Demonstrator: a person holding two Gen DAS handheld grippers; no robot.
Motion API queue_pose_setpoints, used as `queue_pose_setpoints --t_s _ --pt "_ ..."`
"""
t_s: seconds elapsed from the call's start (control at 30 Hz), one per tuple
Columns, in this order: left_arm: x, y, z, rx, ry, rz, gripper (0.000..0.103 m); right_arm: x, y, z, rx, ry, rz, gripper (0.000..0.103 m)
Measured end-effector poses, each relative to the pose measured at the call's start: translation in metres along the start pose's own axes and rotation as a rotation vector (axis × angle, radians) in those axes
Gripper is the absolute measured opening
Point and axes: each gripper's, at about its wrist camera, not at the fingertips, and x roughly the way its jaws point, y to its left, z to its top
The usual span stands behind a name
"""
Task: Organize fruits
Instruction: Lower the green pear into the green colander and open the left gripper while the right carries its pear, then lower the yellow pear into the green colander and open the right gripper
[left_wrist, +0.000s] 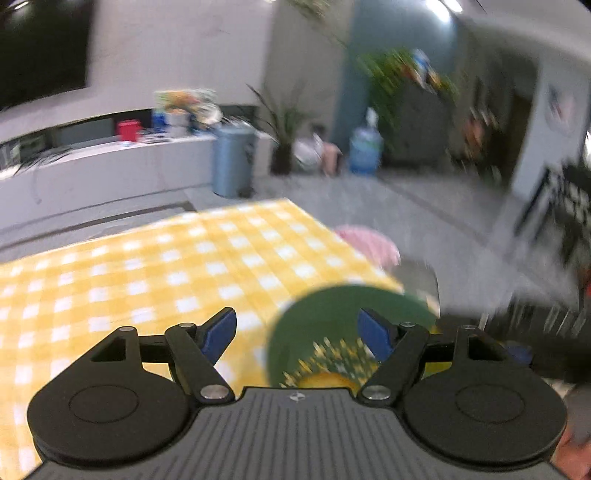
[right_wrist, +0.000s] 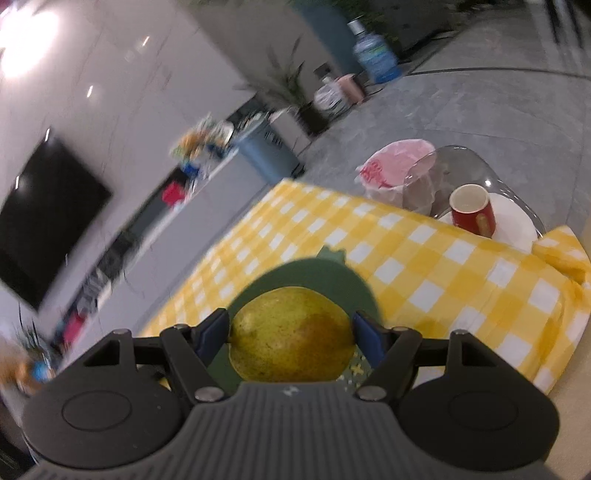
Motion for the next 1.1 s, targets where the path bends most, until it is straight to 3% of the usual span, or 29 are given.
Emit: queue_pose_setpoints --t_s 0.13,0.37,0.53,0.73,1.1 --pt "-0.020 0.022 -0.005 -0.080 -0.019 0.012 0.088 0.013 0.020 -0.009 -0.122 0.072 -0.013 0.071" --pt "-0.015 0.045 -0.035 -0.156 -0.018 0.052 0.088 0.033 0.026 -0.016 -0.120 0.036 -0.131 0.070" --pt "-0.024 0.056 -0.049 -0.174 -0.010 0.075 0.087 0.053 0.033 -0.021 -0.155 0.077 -0.178 0.070" --pt "-0.035 0.066 -0.053 -0.193 -0.009 0.111 0.087 0.081 0.055 -0.036 -0.312 0.080 -0.382 0.070" --pt "-0.044 0.077 -0.060 -0.200 0.003 0.113 0.087 0.089 0.054 -0.036 -0.345 0.082 -0.426 0.071"
